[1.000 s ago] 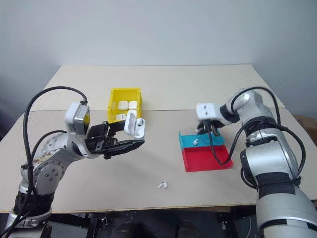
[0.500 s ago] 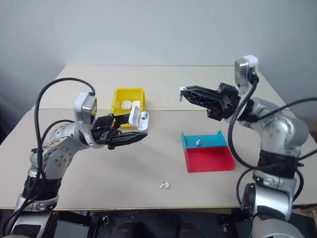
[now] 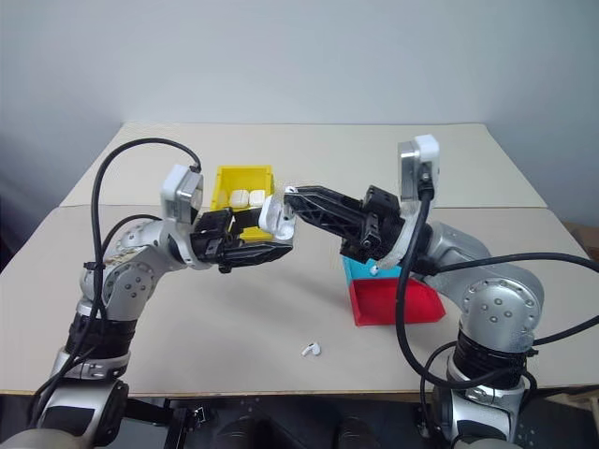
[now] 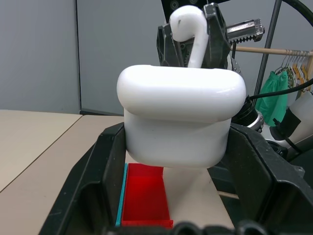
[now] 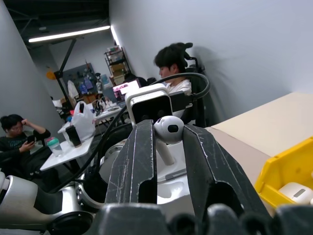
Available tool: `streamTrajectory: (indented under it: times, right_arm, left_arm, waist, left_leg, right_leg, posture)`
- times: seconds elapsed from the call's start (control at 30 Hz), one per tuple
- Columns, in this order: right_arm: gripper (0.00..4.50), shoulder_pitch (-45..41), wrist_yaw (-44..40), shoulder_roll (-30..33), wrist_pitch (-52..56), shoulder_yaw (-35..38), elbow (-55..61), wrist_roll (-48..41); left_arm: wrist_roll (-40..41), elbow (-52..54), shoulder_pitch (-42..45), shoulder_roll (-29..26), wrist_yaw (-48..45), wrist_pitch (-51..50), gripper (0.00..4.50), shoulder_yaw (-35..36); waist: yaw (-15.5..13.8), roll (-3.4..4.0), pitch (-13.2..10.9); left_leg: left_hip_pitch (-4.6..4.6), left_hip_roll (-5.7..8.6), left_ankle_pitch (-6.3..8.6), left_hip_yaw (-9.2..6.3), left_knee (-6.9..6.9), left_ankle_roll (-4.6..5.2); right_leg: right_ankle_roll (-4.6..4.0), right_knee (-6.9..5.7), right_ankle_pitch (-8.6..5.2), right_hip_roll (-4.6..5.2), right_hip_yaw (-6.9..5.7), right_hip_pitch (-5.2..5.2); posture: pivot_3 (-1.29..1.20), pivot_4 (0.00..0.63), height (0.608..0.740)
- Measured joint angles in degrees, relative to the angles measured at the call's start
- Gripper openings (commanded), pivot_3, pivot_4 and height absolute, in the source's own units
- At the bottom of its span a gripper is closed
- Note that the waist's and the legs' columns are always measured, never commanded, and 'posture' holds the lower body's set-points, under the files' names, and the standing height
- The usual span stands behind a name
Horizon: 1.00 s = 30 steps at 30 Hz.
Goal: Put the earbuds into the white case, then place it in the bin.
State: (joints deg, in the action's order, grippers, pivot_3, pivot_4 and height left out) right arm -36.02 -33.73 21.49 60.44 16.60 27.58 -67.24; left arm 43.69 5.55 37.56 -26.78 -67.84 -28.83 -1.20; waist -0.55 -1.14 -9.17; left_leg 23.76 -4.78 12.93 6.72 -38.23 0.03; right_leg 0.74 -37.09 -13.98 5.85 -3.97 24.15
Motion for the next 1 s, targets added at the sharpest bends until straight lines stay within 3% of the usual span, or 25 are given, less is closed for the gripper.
streamTrajectory:
  times: [0.33,1.0]
  right_arm:
    - [0.61,3.83,-1.66,3.92,-4.30,-5.02,1.65,0.01]
    - [0.61,5.60,-3.20,6.68,-10.05,-8.02,0.52,2.22]
  left_arm:
    - [-0.86,0.11,-0.53,0.13,0.16,-0.02,2.77,0.04]
    - [-0.86,0.69,-0.60,0.15,-0.08,-0.01,2.77,0.23]
  waist:
    - [-0.03,0.00,0.00]
    - [-0.06,-0.01,0.00]
  left_leg:
    - [0.01,0.00,0.03,-0.01,-0.01,0.05]
    - [0.01,0.00,0.03,-0.01,-0.01,0.06]
  right_leg:
    - [0.00,0.02,0.00,0.00,0.00,0.00]
    - [0.00,0.04,0.00,0.00,0.00,-0.01]
  posture:
    - [0.00,0.150,0.740]
    - [0.00,0.150,0.740]
